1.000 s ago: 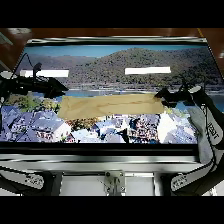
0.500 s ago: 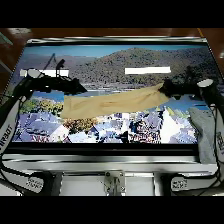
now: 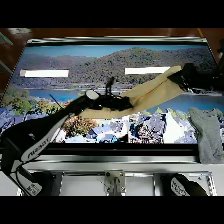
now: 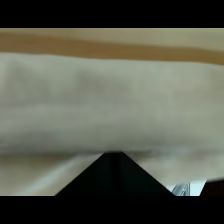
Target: Fold the shirts.
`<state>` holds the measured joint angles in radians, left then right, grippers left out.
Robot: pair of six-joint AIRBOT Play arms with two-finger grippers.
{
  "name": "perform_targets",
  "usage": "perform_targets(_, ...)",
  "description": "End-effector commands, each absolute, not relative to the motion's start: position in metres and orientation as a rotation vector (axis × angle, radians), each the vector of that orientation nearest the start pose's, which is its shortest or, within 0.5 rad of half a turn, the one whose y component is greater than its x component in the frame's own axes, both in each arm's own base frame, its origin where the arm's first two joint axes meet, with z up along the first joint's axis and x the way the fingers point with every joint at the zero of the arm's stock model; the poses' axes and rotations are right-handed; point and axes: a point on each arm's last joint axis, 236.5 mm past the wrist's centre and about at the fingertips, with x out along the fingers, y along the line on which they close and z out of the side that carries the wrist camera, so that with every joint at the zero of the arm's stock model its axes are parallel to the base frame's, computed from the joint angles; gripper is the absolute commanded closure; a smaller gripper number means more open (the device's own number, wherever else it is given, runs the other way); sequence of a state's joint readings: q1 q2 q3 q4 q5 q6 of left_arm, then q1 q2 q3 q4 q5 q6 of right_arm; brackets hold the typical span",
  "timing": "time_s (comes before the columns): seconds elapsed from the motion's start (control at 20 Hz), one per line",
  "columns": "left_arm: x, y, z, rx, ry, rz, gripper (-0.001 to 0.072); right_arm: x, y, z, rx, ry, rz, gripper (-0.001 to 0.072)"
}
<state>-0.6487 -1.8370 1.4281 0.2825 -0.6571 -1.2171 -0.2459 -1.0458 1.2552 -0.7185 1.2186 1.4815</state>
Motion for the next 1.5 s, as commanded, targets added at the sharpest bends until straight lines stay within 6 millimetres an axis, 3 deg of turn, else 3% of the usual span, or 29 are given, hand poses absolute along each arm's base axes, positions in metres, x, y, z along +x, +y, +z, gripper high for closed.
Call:
perform_targets(0.0,0.349,-0.518,-0.033,-0.787,1.161,-0.822,0.0668,0.349,0.087,0.240,0.731,0.790,0.398,0.0654)
perform_targets(0.1,0.363,-0.513,-0.040,-0.793,1.131,-0.775,0.0670,0.341,0.083,0.240,0.714,0.796,0.365,0.0654)
perform_targets(0.2,0.391,-0.490,-0.028,-0.796,1.086,-0.761,0.0671,0.338,0.070,0.225,0.656,0.833,0.303,0.0653)
perform_targets(0.3,0.418,-0.453,0.001,-0.695,1.010,-0.804,0.0672,0.342,0.057,0.213,0.603,0.848,0.257,0.0654)
perform_targets(0.45,0.459,-0.364,0.065,-0.506,0.867,-0.783,0.0672,0.363,0.078,0.203,0.542,0.841,0.326,0.0654)
perform_targets(0.55,0.478,-0.291,0.122,-0.440,0.756,-0.713,0.0671,0.384,0.113,0.194,0.523,0.830,0.391,0.0654)
perform_targets(0.65,0.480,-0.219,0.189,-0.416,0.630,-0.644,0.0671,0.405,0.164,0.177,0.506,0.828,0.465,0.0654)
perform_targets(0.75,0.467,-0.155,0.253,-0.406,0.496,-0.566,0.0671,0.423,0.223,0.147,0.502,0.838,0.524,0.0653)
perform_targets(0.9,0.428,-0.087,0.321,-0.376,0.349,-0.465,0.0671,0.432,0.305,0.085,0.541,0.894,0.544,0.0653)
perform_targets(1.0,0.398,-0.065,0.345,-0.347,0.306,-0.426,0.0670,0.430,0.350,0.037,0.616,0.953,0.528,0.0653)
perform_targets(1.1,0.373,-0.059,0.357,-0.329,0.296,-0.414,0.0670,0.422,0.381,-0.006,0.744,1.047,0.494,0.0645)
perform_targets(1.15,0.366,-0.060,0.358,-0.319,0.301,-0.418,0.0670,0.418,0.393,-0.023,0.809,1.084,0.471,0.0608)
perform_targets(1.2,0.360,-0.063,0.358,-0.312,0.312,-0.429,0.0670,0.417,0.401,-0.032,0.852,1.095,0.452,0.0407)
perform_targets(1.25,0.357,-0.067,0.355,-0.307,0.329,-0.442,0.0670,0.418,0.404,-0.034,0.873,1.088,0.442,0.0177)
perform_targets(1.3,0.355,-0.070,0.351,-0.306,0.346,-0.452,0.0670,0.419,0.404,-0.031,0.865,1.075,0.451,0.0142)
perform_targets(1.45,0.358,-0.070,0.331,-0.327,0.391,-0.452,0.0670,0.423,0.384,-0.002,0.800,1.059,0.517,0.0143)
